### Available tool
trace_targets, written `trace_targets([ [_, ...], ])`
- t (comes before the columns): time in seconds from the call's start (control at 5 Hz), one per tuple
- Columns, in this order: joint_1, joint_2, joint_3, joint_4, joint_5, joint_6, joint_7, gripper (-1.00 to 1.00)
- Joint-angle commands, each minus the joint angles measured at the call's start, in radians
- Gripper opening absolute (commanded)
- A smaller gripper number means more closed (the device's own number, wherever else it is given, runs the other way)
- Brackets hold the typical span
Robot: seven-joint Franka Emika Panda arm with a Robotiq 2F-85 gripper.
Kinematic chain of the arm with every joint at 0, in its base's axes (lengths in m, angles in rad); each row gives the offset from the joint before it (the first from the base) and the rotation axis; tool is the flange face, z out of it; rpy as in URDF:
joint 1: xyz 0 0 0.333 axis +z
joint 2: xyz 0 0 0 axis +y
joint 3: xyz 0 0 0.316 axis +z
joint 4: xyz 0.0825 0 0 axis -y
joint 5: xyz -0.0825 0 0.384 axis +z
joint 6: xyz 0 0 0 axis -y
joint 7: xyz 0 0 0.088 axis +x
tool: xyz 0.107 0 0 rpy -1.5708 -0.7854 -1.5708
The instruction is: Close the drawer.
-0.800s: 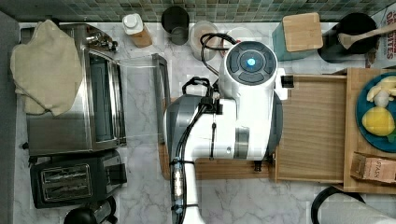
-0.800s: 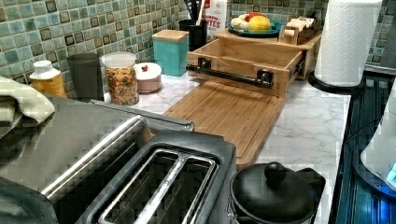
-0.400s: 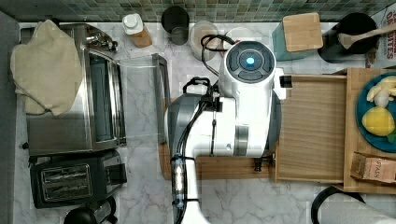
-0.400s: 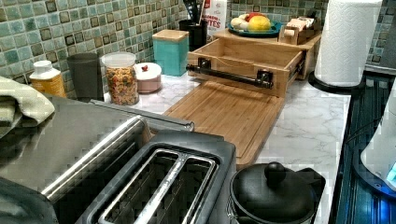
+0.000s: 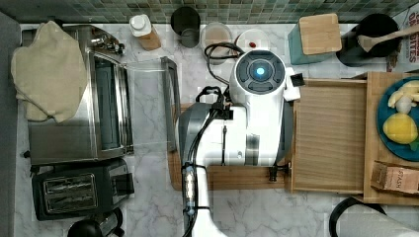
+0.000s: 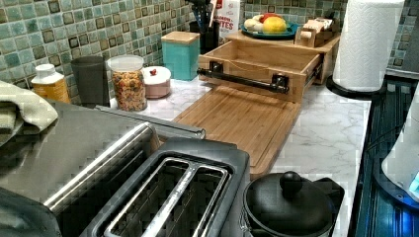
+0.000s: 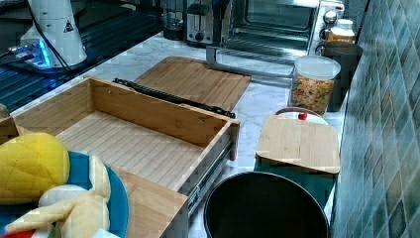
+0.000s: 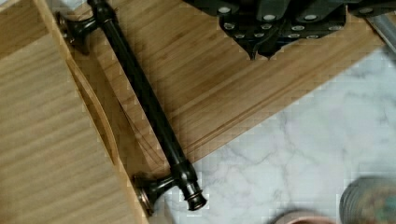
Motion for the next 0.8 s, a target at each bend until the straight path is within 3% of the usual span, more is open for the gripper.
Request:
trace_targets([
  [0.2,-0.004,0.071,-0.002,-0.065,-0.086,0.112,-0.210,-1.00],
  [0.4,-0.014,0.109,-0.006,-0.099,-0.130,0.189,-0.236,-1.00],
  [0.8,-0.055,0.162,-0.010,-0.169,-0.093,0.308,-0.351,-1.00],
])
